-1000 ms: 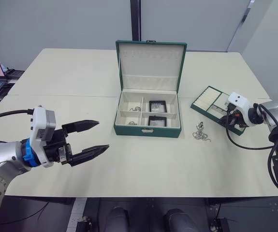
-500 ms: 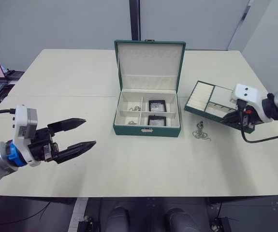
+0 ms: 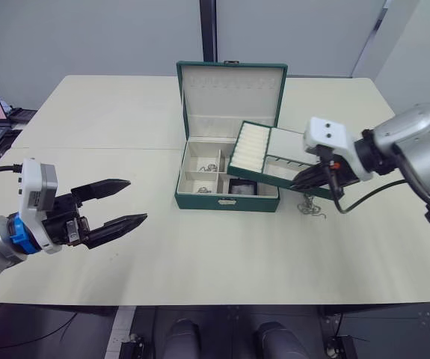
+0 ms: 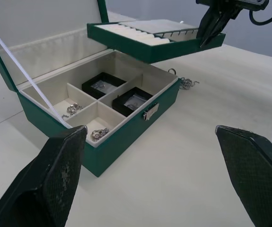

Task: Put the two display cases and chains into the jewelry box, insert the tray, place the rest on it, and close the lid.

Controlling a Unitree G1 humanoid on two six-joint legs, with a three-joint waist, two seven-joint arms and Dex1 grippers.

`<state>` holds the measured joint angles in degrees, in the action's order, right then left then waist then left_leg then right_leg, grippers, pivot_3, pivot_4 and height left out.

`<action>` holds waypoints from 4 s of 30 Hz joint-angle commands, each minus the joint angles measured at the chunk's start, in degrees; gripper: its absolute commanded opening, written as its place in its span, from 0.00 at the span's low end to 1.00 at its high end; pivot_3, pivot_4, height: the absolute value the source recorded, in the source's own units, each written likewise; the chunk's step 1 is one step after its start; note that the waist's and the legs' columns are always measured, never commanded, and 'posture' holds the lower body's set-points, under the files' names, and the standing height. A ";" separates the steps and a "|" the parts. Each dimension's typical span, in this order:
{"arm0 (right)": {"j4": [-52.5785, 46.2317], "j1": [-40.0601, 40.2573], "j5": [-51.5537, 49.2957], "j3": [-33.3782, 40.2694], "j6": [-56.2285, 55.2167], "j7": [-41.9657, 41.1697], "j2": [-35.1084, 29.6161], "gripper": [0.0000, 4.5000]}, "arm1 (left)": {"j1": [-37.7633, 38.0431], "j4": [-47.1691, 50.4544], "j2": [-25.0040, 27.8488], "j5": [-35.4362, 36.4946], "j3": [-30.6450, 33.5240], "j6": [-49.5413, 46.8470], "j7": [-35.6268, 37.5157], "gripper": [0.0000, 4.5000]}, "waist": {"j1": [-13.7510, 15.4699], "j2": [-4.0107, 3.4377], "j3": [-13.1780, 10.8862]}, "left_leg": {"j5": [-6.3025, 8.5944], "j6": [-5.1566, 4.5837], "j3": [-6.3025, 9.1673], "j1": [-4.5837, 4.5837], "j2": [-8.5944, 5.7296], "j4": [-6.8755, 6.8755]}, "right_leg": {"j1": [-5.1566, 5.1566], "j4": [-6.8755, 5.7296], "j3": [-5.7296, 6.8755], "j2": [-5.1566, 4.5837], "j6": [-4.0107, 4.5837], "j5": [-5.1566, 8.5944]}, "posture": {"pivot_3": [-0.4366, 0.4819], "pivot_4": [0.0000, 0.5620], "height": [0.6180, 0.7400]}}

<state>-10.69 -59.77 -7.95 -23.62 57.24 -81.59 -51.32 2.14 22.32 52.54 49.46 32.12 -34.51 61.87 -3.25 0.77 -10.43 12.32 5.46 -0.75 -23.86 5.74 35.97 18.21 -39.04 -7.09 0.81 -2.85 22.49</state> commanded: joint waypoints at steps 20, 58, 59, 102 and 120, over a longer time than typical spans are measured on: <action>16.69 -12.43 7.08 -11.86 -9.41 5.36 19.61 0.00 | 5.62 4.59 0.79 2.40 10.46 -2.20 -3.80 1.00 | -0.03 0.08 0.01 | 0.00 0.00 0.15 0.01 0.02 0.01 | 0.13 -0.03 0.17 0.00 0.00 0.00 | 0.48 0.27 1.00; 22.49 -11.53 10.63 -12.20 -10.39 6.28 24.39 0.00 | 1.82 8.57 2.34 6.33 9.72 -8.03 -10.48 1.00 | -0.09 0.10 0.02 | -0.06 0.10 0.15 0.01 0.02 -0.02 | 0.07 -0.02 0.16 0.01 0.00 0.00 | 0.48 0.27 1.00; 22.79 -11.40 10.72 -12.17 -10.63 6.50 24.45 0.00 | 1.86 8.39 2.45 6.25 9.85 -8.01 -10.28 1.00 | -0.09 0.10 0.02 | -0.05 0.10 0.15 0.01 0.02 -0.02 | 0.07 -0.02 0.16 0.01 0.00 0.00 | 0.48 0.27 1.00; 40.34 -0.19 1.98 13.78 -33.07 27.50 33.45 0.00 | 3.10 0.64 2.28 2.18 10.65 -0.46 -1.05 1.00 | -0.55 0.28 0.06 | -0.08 0.15 0.03 -0.03 0.03 -0.13 | 0.03 0.00 0.06 0.02 0.00 0.00 | 0.48 0.27 1.00; 50.84 0.45 6.26 11.39 -38.85 29.57 35.53 0.00 | 0.40 2.62 3.59 3.86 10.38 -4.60 -3.50 1.00 | -0.97 0.31 0.08 | -0.11 0.19 0.08 0.00 0.03 -0.11 | -0.03 -0.01 0.11 0.02 0.00 0.00 | 0.48 0.27 1.00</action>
<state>39.22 -58.98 -2.82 -11.55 18.23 -51.77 -15.75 3.31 23.12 54.90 51.86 41.52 -38.93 58.92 -4.22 1.08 -10.35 12.21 5.65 -0.67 -23.86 5.78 35.86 18.18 -39.05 -6.97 0.83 -2.85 22.49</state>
